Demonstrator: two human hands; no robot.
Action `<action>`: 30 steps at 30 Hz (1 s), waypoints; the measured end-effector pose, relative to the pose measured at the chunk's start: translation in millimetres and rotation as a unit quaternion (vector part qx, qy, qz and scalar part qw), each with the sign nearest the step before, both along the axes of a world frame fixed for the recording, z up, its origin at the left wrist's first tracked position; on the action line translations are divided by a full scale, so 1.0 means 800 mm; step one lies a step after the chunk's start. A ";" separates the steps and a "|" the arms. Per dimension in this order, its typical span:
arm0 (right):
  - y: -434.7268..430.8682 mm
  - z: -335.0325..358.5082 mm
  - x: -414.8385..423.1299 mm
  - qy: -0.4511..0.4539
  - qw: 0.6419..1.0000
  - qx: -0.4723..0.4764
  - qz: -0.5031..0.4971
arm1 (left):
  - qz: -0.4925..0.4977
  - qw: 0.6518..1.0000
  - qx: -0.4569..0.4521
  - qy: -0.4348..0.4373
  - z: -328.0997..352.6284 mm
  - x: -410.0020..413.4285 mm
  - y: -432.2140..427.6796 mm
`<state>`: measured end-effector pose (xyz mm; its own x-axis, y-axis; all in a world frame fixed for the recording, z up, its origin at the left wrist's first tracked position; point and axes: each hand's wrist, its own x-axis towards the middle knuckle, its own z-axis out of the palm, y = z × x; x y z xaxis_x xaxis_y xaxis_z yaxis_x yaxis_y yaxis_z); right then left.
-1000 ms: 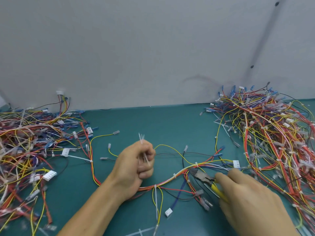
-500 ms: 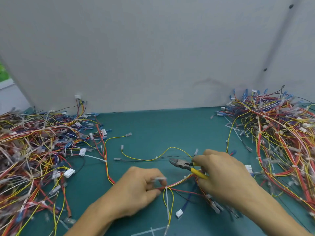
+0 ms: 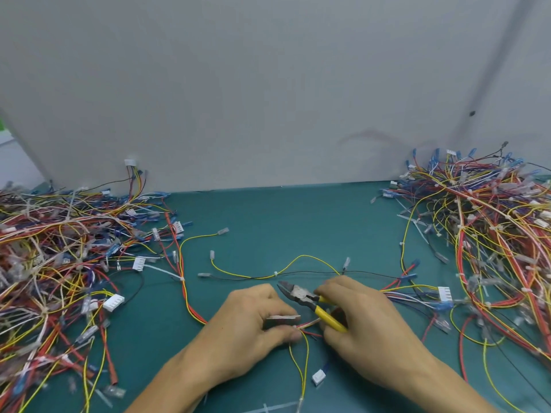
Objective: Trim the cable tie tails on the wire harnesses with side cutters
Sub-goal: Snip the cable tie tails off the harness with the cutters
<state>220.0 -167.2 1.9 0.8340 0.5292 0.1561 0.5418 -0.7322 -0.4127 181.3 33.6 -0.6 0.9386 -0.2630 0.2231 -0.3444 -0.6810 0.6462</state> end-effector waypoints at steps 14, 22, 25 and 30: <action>-0.020 0.023 0.004 0.018 0.999 -0.039 -0.014 | 0.104 0.980 -0.110 0.131 -0.007 0.012 0.000; -0.041 0.038 0.006 -0.013 0.983 -0.183 0.026 | 0.097 0.969 -0.171 0.149 -0.011 0.014 0.002; -0.038 0.037 0.005 -0.013 0.980 -0.196 0.042 | 0.095 0.969 -0.177 0.144 -0.011 0.014 0.002; -0.035 0.031 0.006 -0.022 0.976 -0.209 0.057 | 0.085 0.968 -0.187 0.147 -0.009 0.013 0.002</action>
<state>224.8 -194.9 26.7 0.7634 0.6432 -0.0585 0.6400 -0.7656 -0.0650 191.4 35.2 -8.1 0.9986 -0.0522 -0.0098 -0.0126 -0.4120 0.9111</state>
